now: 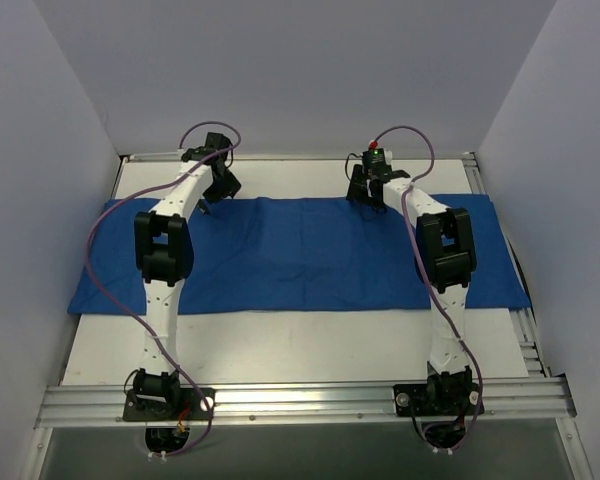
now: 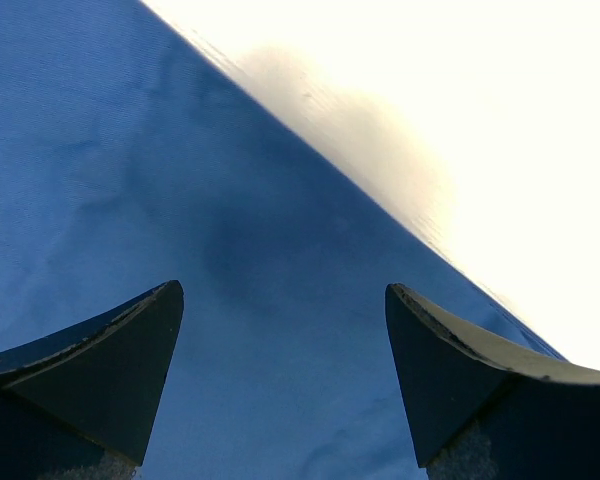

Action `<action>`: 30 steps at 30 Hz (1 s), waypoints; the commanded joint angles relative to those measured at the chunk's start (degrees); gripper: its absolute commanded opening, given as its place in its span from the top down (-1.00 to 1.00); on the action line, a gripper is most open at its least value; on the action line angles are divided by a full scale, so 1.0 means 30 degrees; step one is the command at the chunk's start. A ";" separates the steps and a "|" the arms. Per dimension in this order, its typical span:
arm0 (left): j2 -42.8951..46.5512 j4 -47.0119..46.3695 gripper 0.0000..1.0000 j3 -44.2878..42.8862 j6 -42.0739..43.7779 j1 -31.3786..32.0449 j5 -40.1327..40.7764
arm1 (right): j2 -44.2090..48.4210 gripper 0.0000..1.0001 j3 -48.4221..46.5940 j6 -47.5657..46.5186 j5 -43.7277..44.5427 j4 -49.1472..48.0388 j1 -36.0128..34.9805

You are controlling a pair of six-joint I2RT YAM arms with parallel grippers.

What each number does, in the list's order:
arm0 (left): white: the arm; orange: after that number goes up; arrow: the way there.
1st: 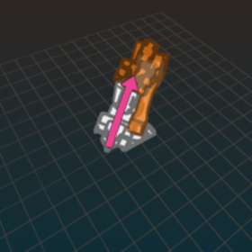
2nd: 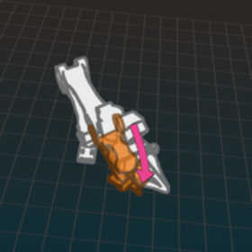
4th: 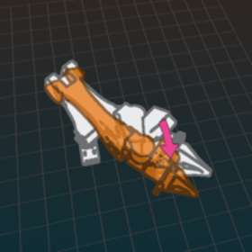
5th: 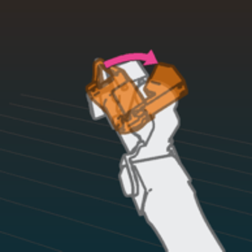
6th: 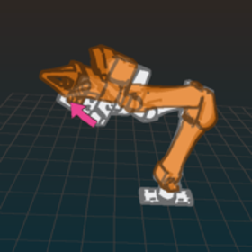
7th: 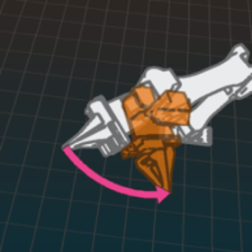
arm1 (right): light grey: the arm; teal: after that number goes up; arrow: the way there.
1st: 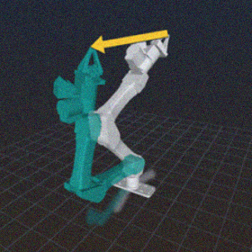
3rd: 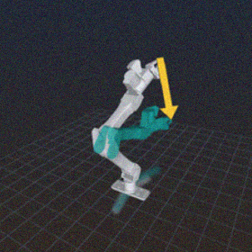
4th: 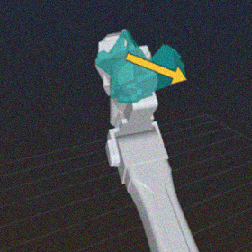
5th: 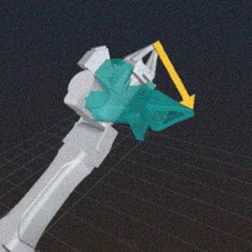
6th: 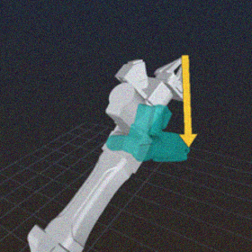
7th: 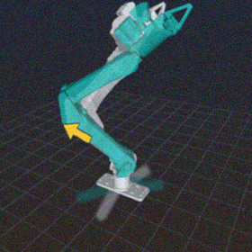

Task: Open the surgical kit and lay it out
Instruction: Open the surgical kit at the center of the board.

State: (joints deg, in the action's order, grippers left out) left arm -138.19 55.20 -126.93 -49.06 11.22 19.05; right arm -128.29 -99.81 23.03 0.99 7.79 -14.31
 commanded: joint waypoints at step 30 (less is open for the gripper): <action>-0.3418 0.1258 -0.84 -0.5061 -0.0405 0.0654 0.2674 | 0.2040 0.01 0.2742 -0.1347 -0.0126 -0.0663 -0.0153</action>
State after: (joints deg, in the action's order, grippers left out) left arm -148.22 59.79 -139.52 -49.39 14.22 24.91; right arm -126.19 -92.49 19.92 0.91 5.30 -14.35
